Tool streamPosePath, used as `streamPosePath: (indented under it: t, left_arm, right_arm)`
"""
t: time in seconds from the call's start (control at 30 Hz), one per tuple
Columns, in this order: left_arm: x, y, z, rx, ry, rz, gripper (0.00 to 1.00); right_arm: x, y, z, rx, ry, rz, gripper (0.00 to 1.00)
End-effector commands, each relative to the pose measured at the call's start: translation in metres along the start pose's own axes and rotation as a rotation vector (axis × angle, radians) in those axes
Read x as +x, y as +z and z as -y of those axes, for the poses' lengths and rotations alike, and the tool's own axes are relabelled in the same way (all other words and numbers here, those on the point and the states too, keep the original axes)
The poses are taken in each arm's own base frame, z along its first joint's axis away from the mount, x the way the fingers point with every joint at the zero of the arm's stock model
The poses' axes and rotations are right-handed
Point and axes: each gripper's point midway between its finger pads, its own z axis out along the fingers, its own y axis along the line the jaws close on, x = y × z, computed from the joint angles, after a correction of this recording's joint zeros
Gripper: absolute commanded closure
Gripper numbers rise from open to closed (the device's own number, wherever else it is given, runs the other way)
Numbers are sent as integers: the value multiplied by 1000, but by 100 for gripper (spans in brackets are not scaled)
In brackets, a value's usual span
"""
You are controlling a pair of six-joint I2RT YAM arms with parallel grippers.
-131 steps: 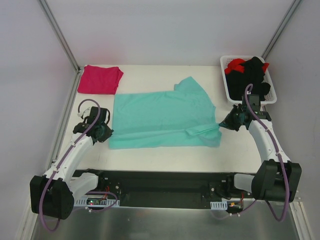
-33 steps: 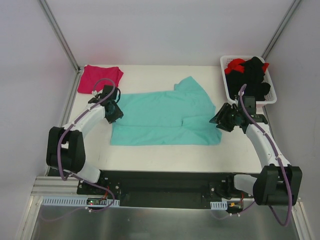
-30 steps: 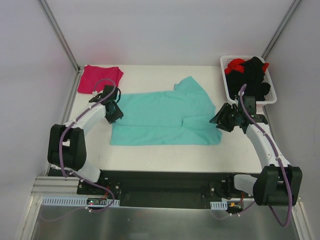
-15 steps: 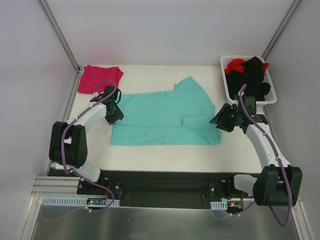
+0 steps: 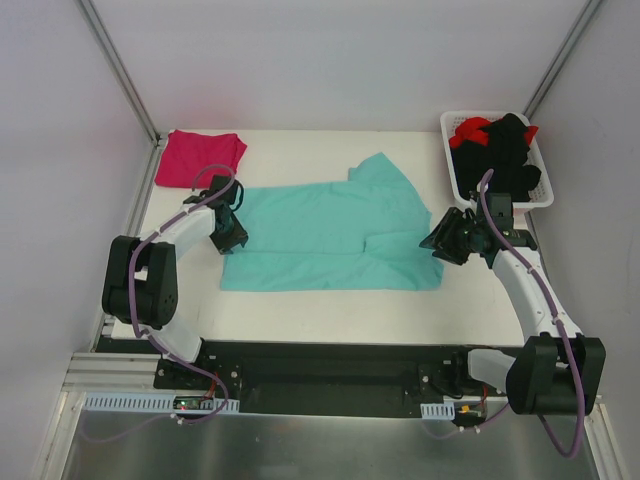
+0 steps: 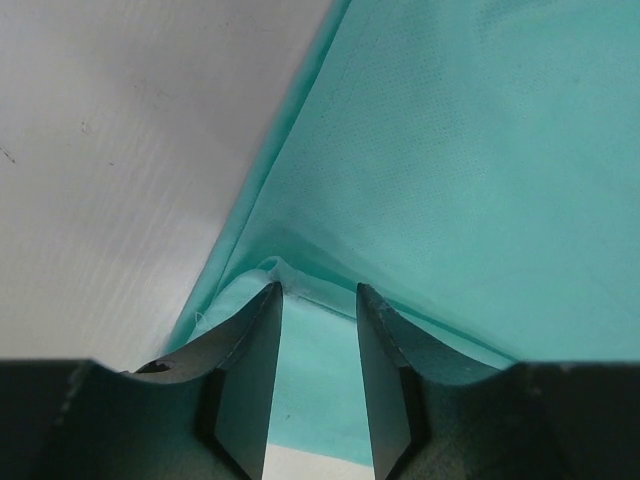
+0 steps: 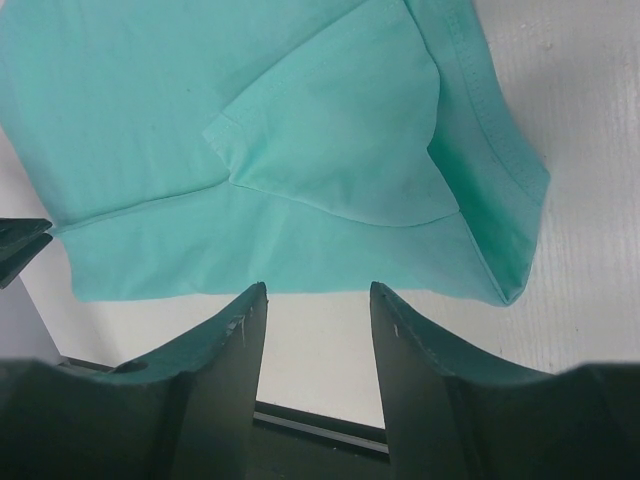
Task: Fold and stack the t-shirts
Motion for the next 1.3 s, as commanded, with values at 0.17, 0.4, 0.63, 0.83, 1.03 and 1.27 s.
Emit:
streamPosePath:
  t: [0.17,0.4,0.63,0.83,1.03,1.27]
  left_arm:
    - [4,4,-13,-32,-8,-13,67]
    - [4,7,-17,-48,-11,-16,85]
    - [4,9,-20,-64,-12,-23,96]
    - [4,10,-22,-74,-9,-24,100]
    - [4,11,-24,-89,-7,-27,96]
    - [7,18,-28,-111,-4,-42,93]
  right_arm:
    - [-1,-8,-4,-24,-13,15,52]
    - [0,-11,-7,-42,-16,19,52]
    - [-3,-17,-6,-52,-3,35,52]
    - [-3,-18,-3,-53,1,36,53]
    - [-2,-18,-2,-55,6,35,52]
    - [-2,-19,-2,-62,7,34,53]
